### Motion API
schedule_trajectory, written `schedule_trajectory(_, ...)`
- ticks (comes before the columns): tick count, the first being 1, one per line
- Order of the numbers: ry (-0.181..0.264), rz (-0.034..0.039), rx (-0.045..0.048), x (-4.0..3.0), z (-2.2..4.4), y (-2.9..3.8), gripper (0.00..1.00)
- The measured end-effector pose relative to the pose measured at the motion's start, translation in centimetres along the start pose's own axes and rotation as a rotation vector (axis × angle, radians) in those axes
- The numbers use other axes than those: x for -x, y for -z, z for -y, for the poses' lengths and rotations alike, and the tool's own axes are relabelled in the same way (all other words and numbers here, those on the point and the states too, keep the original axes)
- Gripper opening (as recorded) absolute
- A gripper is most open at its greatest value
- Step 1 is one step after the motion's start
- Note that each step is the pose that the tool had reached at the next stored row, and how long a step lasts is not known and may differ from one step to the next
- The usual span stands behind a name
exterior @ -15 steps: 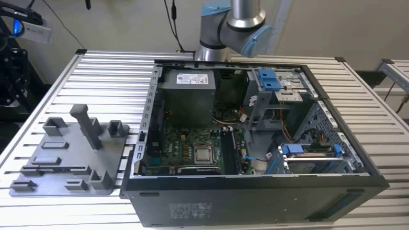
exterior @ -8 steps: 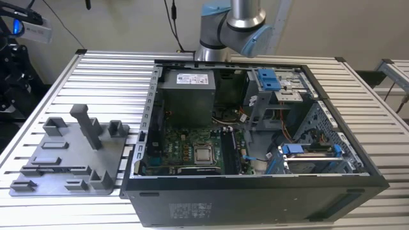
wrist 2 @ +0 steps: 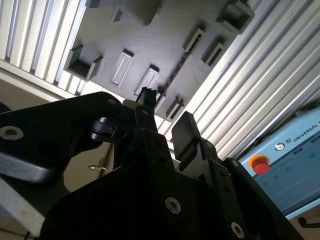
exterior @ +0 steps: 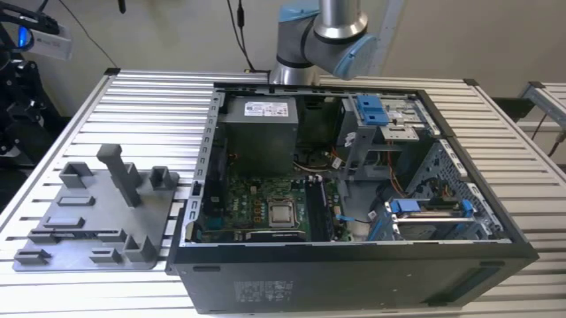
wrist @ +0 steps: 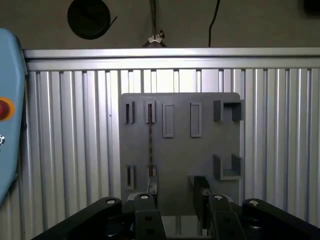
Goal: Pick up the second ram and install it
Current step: 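Pick up the second ram and move it above second insertion slot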
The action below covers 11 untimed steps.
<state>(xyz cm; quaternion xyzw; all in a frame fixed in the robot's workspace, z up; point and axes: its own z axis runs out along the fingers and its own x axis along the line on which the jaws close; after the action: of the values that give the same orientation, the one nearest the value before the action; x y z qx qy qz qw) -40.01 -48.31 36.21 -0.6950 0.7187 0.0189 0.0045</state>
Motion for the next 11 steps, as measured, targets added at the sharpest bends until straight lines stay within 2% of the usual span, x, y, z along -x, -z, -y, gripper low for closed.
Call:
schedule_trajectory(5, 0.0, 0.0001, -0.0011, -0.01, 0.0, -0.14, 0.42)
schedule_trajectory(11, 0.0, 0.0001, -0.0043, -0.02, 0.01, -0.83, 0.42)
